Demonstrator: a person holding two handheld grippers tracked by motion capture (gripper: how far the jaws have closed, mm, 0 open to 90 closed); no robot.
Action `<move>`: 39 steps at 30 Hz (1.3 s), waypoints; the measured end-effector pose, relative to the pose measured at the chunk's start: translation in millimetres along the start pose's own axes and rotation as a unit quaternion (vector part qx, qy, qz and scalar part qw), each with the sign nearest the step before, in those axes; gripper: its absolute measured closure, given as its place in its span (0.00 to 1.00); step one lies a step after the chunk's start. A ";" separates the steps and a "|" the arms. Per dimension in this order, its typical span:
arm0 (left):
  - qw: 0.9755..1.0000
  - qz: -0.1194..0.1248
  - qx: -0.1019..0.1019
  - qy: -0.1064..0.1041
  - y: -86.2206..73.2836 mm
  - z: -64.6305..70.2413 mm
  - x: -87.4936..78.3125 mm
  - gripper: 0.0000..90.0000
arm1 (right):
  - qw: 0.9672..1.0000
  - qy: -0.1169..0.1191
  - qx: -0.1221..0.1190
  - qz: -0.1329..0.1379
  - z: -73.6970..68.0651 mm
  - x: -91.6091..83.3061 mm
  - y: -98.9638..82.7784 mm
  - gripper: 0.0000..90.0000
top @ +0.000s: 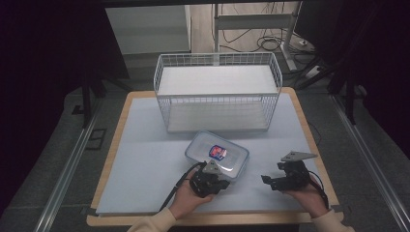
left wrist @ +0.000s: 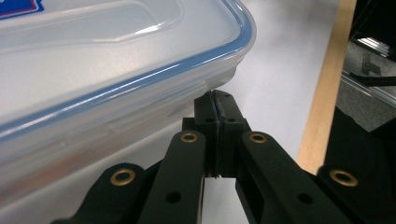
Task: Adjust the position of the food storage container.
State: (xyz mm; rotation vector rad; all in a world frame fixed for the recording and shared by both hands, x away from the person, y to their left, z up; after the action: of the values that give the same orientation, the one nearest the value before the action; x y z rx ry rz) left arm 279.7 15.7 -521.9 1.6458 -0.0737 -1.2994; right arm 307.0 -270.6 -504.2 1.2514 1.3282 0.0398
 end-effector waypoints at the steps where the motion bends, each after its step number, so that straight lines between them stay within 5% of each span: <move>1: 1.000 -0.001 0.002 0.004 2.1 0.3 2.1 1.00 | 1.000 0.000 0.001 0.000 -0.1 0.3 -0.2 0.17; 29: 0.999 0.004 -0.039 0.035 46.5 -4.2 48.1 1.00 | 1.000 -0.004 0.006 -0.001 3.0 -1.8 -0.8 0.17; 39: 0.999 0.024 -0.034 0.023 40.5 -2.4 19.9 0.99 | 1.000 -0.001 0.008 0.006 2.5 -4.8 0.0 0.17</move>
State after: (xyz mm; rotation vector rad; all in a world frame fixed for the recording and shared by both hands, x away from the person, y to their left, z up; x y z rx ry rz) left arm 310.0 -14.5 -507.2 1.6056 -0.0404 -1.2148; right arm 307.2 -275.3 -501.6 1.2719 1.3211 0.0368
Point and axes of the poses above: each handheld gripper's, and its own axes: x roughly forward along the jaws, y roughly out of its top, z roughly to its right, the point moved 1 cm from there along x, roughly forward along the jaws, and after that the axes turned 12 degrees about y, right-handed, at the moved point
